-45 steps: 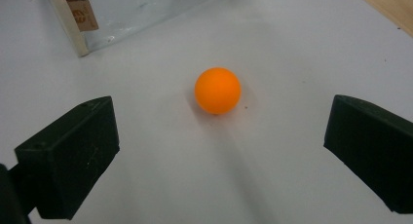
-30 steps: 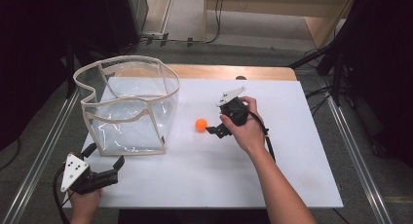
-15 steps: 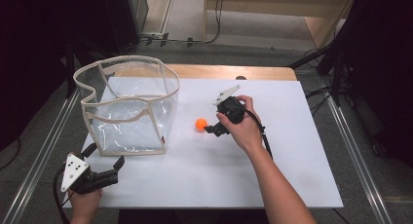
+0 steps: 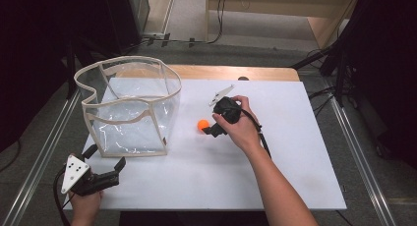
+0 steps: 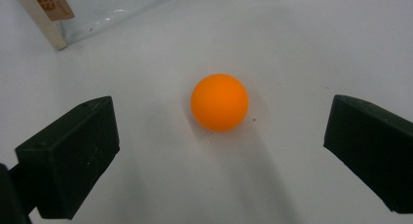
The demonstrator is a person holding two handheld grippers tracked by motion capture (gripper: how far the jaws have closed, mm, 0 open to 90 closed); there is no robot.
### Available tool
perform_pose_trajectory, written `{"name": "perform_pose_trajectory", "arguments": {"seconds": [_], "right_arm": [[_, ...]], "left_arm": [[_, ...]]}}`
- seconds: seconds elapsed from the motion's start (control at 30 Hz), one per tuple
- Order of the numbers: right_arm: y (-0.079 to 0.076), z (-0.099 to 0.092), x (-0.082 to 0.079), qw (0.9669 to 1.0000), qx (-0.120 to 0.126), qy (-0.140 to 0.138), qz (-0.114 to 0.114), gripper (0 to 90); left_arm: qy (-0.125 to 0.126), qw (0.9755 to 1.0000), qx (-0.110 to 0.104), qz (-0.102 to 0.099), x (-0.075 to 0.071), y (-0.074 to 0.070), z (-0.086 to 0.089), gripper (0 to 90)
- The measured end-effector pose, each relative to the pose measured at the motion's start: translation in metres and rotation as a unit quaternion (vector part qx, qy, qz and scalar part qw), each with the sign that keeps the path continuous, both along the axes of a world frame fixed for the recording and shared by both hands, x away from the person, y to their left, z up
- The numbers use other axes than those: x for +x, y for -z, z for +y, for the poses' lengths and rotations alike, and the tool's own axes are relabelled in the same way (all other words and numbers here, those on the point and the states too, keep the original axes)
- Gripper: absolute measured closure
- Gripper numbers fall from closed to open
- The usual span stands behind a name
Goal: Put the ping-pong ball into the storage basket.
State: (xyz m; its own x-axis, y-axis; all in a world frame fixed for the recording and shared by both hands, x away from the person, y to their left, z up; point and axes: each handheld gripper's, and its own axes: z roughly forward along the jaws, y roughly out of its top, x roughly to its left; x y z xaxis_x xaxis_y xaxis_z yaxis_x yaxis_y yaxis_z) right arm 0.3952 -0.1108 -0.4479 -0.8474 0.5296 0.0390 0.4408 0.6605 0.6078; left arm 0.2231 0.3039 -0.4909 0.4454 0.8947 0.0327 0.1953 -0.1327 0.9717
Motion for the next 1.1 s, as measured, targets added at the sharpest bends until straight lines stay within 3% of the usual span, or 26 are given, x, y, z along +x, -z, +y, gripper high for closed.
{"name": "perform_pose_trajectory", "arguments": {"seconds": [0.53,0.6,0.93,1.1], "right_arm": [[0.009,0.015,0.007,0.9996,-0.018,-0.010,0.018,0.0],[0.010,0.016,0.008,0.9996,-0.023,-0.011,0.013,4.5],[0.016,0.022,0.011,0.9988,-0.040,-0.018,0.021,4.8],[0.019,0.025,0.012,0.9985,-0.049,-0.013,0.022,12.2]], "left_arm": [[0.001,1.0000,-0.002,0.000,0.000,0.000,0.000,0.0],[0.001,1.0000,-0.002,0.000,0.000,0.000,0.000,0.0],[0.001,1.0000,-0.004,0.001,0.000,0.000,0.000,0.0],[0.001,1.0000,-0.005,0.001,0.000,0.000,0.000,0.0]]}}
